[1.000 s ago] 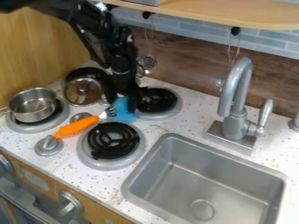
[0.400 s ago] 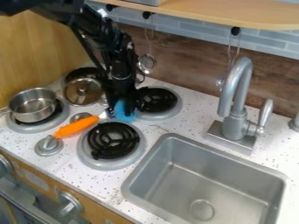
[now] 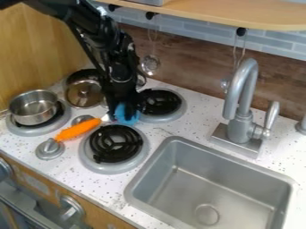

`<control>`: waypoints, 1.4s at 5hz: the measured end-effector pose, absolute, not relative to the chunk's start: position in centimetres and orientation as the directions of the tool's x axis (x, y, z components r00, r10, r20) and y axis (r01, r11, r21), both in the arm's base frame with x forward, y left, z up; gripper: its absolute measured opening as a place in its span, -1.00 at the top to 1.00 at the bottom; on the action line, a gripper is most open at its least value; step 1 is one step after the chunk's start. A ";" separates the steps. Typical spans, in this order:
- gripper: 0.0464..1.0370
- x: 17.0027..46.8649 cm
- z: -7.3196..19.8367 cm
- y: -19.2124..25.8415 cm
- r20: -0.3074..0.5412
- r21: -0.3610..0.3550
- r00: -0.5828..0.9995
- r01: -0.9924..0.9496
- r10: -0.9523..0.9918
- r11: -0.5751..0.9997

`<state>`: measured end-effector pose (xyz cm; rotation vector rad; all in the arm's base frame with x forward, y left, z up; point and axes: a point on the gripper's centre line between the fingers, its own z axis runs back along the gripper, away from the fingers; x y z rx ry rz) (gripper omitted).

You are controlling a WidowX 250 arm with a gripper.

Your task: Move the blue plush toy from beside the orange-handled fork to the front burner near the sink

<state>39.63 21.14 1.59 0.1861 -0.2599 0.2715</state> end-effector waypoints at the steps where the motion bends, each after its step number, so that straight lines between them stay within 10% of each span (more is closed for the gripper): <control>1: -0.20 38.7 2.9 20.2 0.269 0.115 0.931 -0.284 0.245 0.952; 7: -0.20 28.2 7.2 15.2 0.212 0.088 0.969 -0.151 0.129 0.985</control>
